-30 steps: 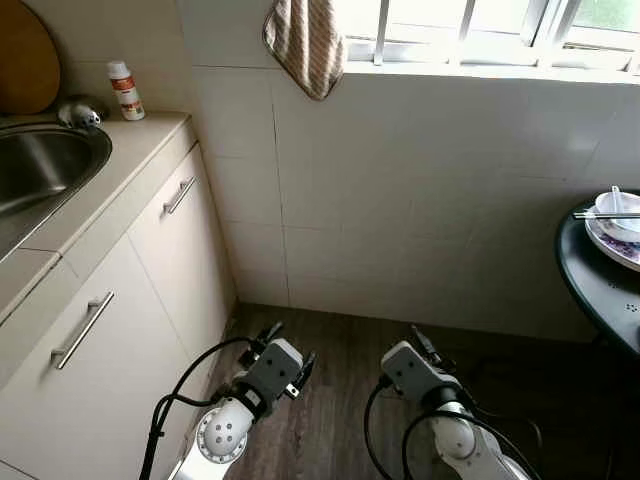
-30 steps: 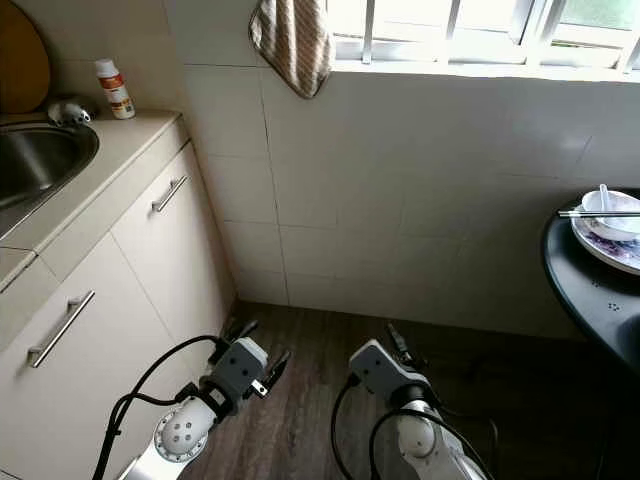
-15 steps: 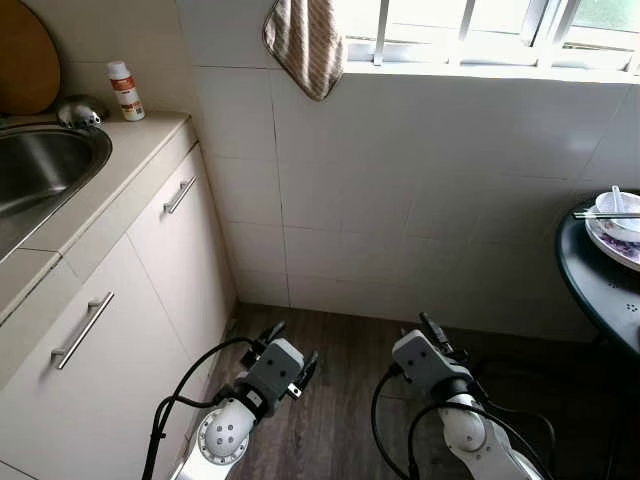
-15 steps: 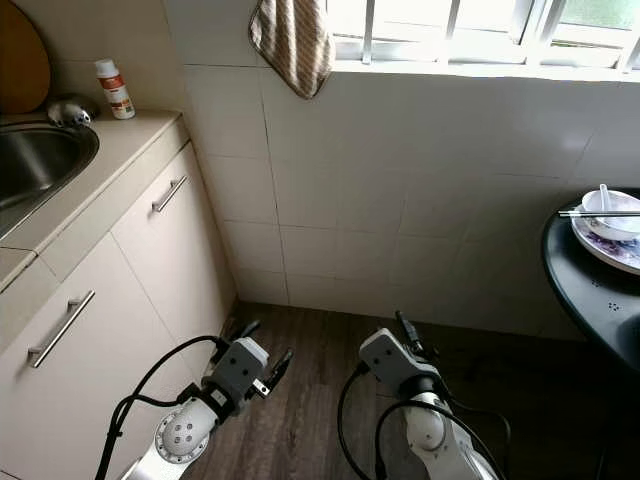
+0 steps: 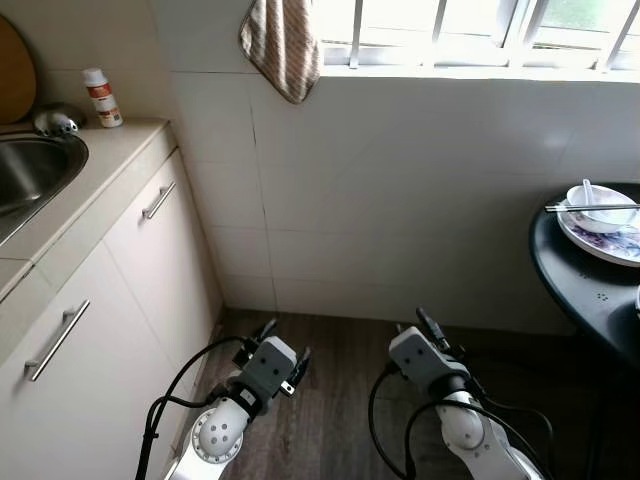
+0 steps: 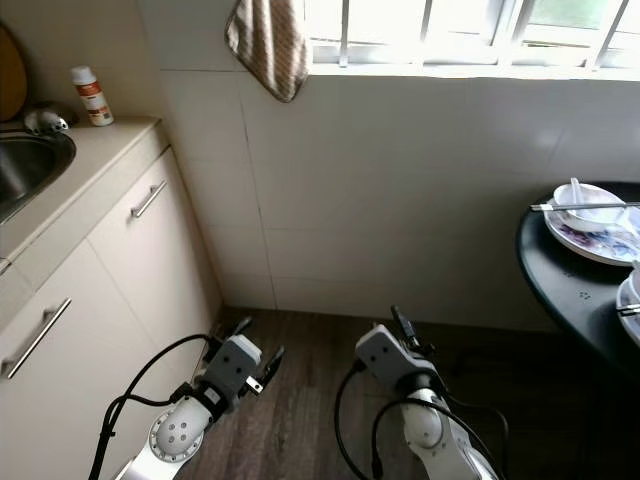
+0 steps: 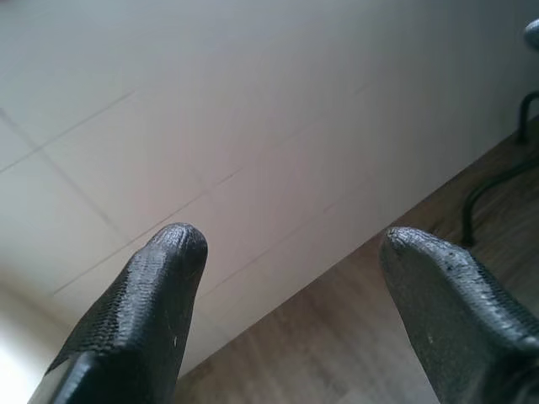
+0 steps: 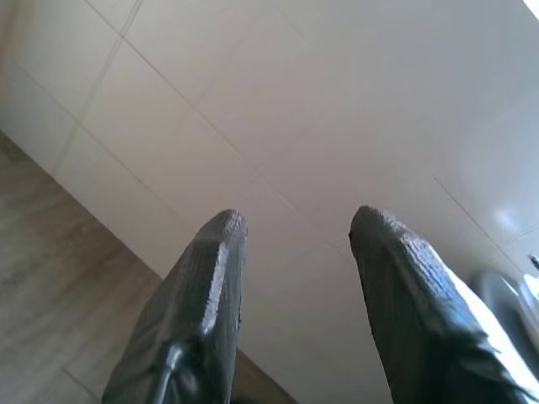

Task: Kitchen organization

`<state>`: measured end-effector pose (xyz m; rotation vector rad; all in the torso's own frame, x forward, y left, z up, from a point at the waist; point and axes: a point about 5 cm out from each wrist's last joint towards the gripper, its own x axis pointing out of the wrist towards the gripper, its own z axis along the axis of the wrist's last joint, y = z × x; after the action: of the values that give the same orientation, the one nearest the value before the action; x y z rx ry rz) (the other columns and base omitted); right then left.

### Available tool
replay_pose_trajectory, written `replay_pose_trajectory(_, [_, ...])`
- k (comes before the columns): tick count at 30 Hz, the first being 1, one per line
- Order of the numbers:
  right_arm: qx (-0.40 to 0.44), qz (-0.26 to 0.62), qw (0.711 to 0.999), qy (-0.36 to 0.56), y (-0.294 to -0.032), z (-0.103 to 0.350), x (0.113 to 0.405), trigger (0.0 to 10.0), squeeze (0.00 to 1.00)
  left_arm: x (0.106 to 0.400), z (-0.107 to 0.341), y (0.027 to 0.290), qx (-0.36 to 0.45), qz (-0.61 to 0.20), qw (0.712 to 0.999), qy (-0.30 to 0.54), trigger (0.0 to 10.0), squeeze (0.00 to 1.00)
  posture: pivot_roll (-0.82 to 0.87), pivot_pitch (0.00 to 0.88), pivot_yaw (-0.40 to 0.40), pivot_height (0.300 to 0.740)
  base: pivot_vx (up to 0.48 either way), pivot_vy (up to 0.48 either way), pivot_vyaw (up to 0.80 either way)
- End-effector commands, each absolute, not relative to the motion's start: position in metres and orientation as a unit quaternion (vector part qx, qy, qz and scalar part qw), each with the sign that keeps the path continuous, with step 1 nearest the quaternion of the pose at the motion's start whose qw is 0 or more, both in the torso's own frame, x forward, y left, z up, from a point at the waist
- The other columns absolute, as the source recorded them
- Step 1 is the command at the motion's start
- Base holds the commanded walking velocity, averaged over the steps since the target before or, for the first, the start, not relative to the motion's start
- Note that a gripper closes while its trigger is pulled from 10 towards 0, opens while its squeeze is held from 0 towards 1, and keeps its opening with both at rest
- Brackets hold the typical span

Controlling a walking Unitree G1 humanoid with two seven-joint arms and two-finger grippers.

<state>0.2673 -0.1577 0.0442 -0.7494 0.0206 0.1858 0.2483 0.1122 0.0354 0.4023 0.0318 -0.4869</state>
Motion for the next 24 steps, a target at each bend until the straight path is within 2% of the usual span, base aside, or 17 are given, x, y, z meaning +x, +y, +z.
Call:
replay_pose_trajectory(1, [-0.365, 0.089, 0.927, -0.006, -0.155, 0.050, 0.270, 10.0, 0.00, 0.248, 0.035, 0.113, 0.202, -0.242, 0.949, 0.013, 10.0, 0.00, 0.02, 0.000, 0.013, 0.740, 0.000, -0.465, 0.00])
replay_pose_trajectory(4, [-0.372, 0.087, 0.924, -0.013, -0.155, 0.052, 0.271, 10.0, 0.00, 0.248, 0.035, 0.113, 0.202, -0.241, 0.949, 0.013, 10.0, 0.00, 0.02, 0.000, 0.012, 0.740, 0.000, -0.439, 0.00])
replay_pose_trajectory(16, [-0.382, 0.067, 0.921, -0.039, -0.157, 0.059, 0.273, 10.0, 0.00, 0.249, 0.036, 0.119, 0.178, -0.219, 0.959, 0.015, 10.0, 0.00, 0.03, 0.000, 0.012, 0.740, 0.000, 0.000, 0.00])
replay_pose_trajectory(19, [-0.373, 0.069, 0.924, -0.042, -0.157, 0.060, 0.272, 10.0, 0.00, 0.250, 0.036, 0.120, 0.172, -0.214, 0.961, 0.017, 10.0, 0.00, 0.03, 0.000, 0.014, 0.740, 0.339, 0.000, 0.00])
replay_pose_trajectory(21, [-0.358, 0.074, 0.930, -0.042, -0.157, 0.061, 0.271, 10.0, 1.00, 0.250, 0.037, 0.121, 0.171, -0.213, 0.962, 0.018, 10.0, 0.00, 0.03, 0.000, 0.014, 0.740, 0.371, 0.000, 0.00])
replay_pose_trajectory(24, [-0.342, 0.088, 0.934, -0.046, -0.157, 0.062, 0.269, 10.0, 1.00, 0.251, 0.035, 0.122, 0.170, -0.207, 0.963, 0.025, 10.0, 0.00, 0.03, 0.000, 0.011, 0.740, 0.365, 0.000, 0.00])
